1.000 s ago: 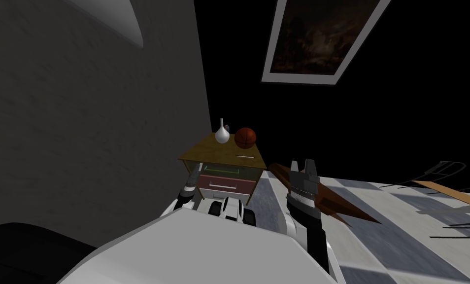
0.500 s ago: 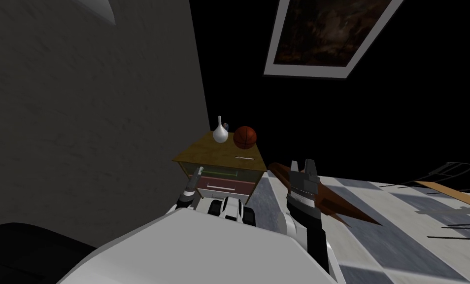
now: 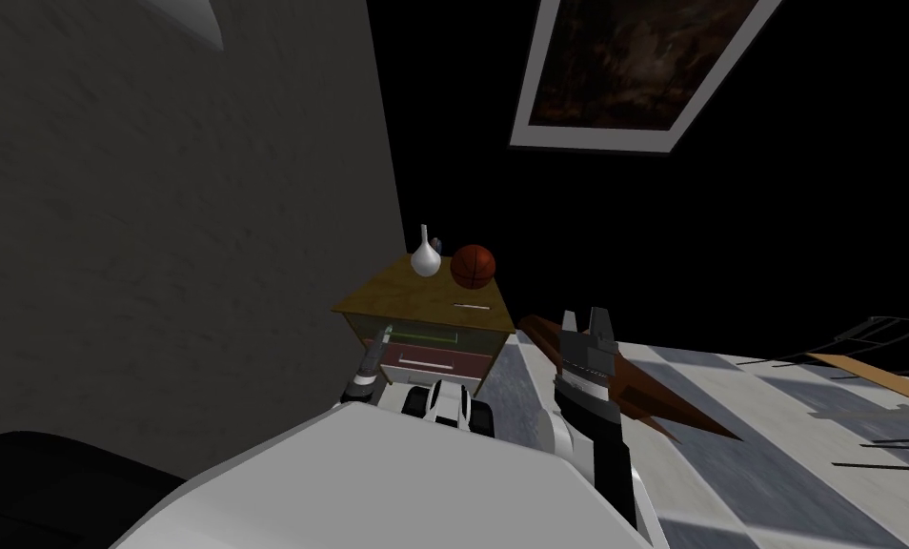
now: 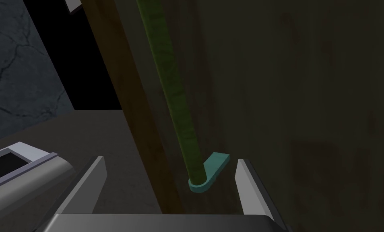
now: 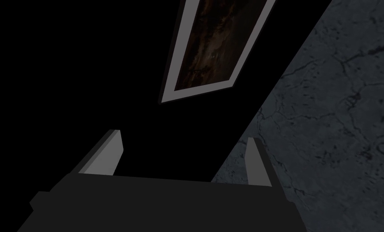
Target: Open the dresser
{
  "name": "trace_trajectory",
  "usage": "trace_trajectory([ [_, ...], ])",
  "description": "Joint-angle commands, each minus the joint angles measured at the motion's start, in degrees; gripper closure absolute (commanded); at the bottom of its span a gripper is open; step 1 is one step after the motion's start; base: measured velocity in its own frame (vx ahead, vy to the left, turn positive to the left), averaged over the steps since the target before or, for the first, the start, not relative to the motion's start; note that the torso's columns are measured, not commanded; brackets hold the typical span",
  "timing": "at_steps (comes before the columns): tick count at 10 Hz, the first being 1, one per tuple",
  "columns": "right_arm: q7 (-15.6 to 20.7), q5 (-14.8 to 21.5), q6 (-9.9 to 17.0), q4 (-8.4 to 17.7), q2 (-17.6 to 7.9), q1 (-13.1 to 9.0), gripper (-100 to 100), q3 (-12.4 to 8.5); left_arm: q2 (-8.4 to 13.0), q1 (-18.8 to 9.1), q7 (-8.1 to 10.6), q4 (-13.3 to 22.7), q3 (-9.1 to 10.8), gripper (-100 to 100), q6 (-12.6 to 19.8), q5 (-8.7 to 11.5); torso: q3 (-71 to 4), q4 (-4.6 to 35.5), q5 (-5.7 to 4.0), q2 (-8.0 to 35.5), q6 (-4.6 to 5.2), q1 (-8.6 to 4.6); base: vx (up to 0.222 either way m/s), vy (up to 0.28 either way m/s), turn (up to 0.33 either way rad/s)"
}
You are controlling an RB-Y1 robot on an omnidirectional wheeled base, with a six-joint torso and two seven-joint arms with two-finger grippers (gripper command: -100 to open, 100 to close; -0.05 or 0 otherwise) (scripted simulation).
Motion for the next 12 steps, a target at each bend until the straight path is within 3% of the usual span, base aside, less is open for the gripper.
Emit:
trace_trajectory([
  [1, 0.0, 0.0, 0.0, 0.0, 0.0, 0.0, 0, 0.0, -1.2, -0.6, 0.10, 4.3, 0.09, -100, -2.8, -0.2, 0.0, 0.0, -0.02, 0.1, -0.04, 0.03, 0.021, -0.029, 0.026],
  [4, 0.0, 0.0, 0.0, 0.0, 0.0, 0.0, 0, 0.0, -2.5, -1.0, 0.25, 8.4, 0.26, -100, -5.0, -0.3, 0.0, 0.1, -0.03, 0.1, -0.05, 0.03, 0.024, -0.031, 0.016],
  [9, 0.0, 0.0, 0.0, 0.0, 0.0, 0.0, 0, 0.0, -7.2, -1.6, 0.47, 13.7, 0.52, -100, -8.4, -0.4, 0.0, 0.1, -0.03, 0.1, -0.05, 0.05, 0.013, -0.013, 0.011],
  [12, 0.0, 0.0, 0.0, 0.0, 0.0, 0.0, 0, 0.0, -6.2, -3.3, 0.80, 12.4, 0.73, -100, -5.5, -0.1, 0.1, 0.1, -0.02, 0.2, -0.05, 0.06, -0.017, -0.010, 0.012],
])
